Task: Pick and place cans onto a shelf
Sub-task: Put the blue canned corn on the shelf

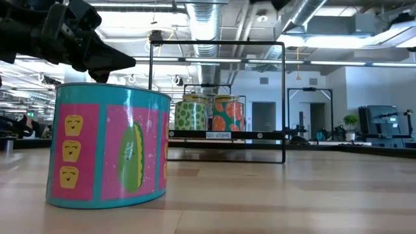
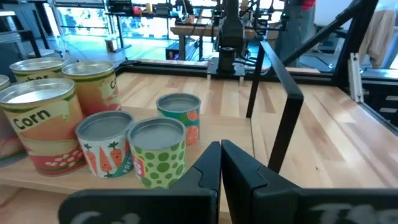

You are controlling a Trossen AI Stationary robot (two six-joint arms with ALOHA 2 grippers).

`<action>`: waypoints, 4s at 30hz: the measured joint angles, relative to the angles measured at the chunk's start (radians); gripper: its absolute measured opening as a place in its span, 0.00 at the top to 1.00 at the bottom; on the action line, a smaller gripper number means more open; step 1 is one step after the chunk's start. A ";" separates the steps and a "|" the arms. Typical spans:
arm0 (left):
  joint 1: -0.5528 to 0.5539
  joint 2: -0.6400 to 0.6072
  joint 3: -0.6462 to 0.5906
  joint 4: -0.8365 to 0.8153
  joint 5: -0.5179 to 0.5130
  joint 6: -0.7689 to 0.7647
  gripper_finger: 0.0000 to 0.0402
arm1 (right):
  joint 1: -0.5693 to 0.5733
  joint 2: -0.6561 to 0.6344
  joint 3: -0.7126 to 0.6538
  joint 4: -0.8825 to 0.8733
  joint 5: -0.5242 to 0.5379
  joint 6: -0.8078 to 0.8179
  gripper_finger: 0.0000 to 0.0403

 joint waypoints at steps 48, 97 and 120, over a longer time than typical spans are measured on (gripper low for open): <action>-0.637 0.900 0.826 -0.500 -0.218 0.063 0.80 | 0.331 0.204 -0.283 0.627 0.253 0.178 0.98; -0.323 1.282 1.289 -0.568 -0.058 0.040 1.00 | 0.555 -0.043 -0.284 0.280 0.538 0.292 0.97; -0.343 1.194 1.303 -0.746 -0.032 -0.046 0.81 | 0.547 -0.040 -0.284 0.273 0.524 0.290 0.81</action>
